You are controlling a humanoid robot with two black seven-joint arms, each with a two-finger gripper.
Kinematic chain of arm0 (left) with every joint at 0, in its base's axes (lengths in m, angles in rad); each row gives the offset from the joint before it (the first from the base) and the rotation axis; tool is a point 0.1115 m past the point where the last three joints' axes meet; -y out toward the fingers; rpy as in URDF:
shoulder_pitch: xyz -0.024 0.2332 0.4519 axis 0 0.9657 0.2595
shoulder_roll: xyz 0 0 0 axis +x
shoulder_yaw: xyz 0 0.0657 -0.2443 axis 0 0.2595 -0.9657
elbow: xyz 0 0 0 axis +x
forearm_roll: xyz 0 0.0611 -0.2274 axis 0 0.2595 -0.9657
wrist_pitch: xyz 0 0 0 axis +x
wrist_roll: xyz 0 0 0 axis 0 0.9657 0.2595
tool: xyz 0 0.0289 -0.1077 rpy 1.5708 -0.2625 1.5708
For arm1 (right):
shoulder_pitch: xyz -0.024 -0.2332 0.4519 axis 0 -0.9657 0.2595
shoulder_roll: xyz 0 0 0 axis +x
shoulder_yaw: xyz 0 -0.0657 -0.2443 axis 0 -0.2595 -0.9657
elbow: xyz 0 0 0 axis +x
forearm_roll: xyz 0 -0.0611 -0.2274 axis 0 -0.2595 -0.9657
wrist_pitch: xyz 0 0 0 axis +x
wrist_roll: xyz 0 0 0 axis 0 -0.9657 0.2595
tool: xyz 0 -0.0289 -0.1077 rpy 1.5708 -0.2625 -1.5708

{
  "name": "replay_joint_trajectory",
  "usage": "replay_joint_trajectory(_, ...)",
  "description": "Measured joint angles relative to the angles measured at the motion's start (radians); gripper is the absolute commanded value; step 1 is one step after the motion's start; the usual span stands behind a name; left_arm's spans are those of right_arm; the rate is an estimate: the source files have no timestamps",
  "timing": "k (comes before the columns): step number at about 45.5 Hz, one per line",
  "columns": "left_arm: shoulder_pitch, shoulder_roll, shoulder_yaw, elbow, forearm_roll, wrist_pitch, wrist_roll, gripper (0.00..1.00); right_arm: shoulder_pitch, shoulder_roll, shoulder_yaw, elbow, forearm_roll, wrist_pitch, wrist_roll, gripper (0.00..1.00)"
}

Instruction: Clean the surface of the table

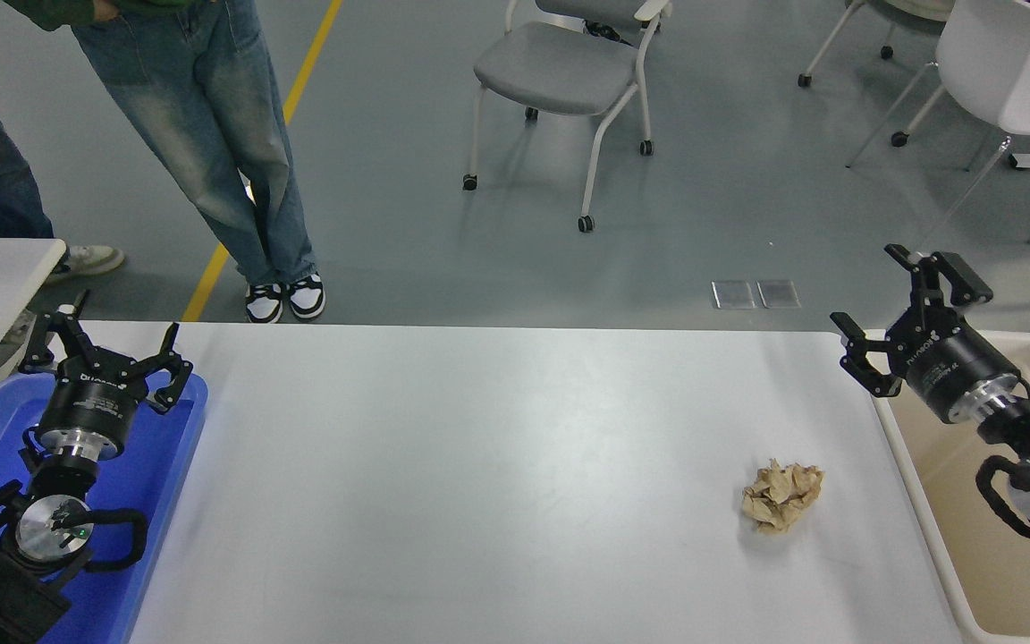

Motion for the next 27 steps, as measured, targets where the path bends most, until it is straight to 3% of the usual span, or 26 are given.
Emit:
replay_joint_trajectory(13,0.000,0.000,0.000,0.000,0.000,0.000,0.000,1.00,0.018,-0.135,-0.062,0.221,-0.052,-0.018,-0.205,1.00)
replay_joint_trajectory(27,0.000,0.000,0.000,0.000,0.000,0.000,0.000,1.00,0.060,-0.144,-0.110,0.329,-0.183,-0.054,-0.377,1.00)
